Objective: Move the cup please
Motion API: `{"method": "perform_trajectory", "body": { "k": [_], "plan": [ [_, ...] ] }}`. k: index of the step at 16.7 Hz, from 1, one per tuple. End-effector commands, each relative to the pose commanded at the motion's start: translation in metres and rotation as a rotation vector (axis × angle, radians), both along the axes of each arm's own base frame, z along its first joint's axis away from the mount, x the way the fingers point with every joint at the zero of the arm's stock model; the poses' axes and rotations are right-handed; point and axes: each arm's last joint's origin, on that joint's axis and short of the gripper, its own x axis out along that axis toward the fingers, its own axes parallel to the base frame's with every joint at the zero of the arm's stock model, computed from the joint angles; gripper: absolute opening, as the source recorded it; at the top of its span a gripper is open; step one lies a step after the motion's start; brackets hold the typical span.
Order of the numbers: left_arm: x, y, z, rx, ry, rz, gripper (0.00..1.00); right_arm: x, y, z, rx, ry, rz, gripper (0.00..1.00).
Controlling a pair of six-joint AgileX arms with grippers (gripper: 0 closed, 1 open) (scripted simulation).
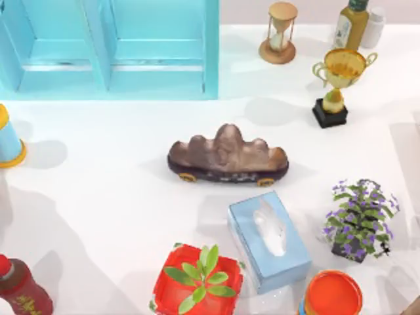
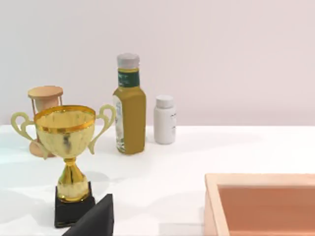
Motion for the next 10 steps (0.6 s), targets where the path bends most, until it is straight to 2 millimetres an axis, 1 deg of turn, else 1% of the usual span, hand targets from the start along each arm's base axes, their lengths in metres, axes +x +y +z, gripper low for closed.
{"method": "perform_trajectory", "body": {
  "k": [6,7,10],
  "plan": [
    [0.0,0.0,0.0,0.0,0.0,0.0,0.98,0.0,0.0,0.0,0.0,0.0,0.0,1.0],
    [0.0,0.0,0.0,0.0,0.0,0.0,1.0,0.0,0.0,0.0,0.0,0.0,0.0,1.0],
    [0.0,0.0,0.0,0.0,0.0,0.0,1.0,0.0,0.0,0.0,0.0,0.0,0.0,1.0]
  ]
}}
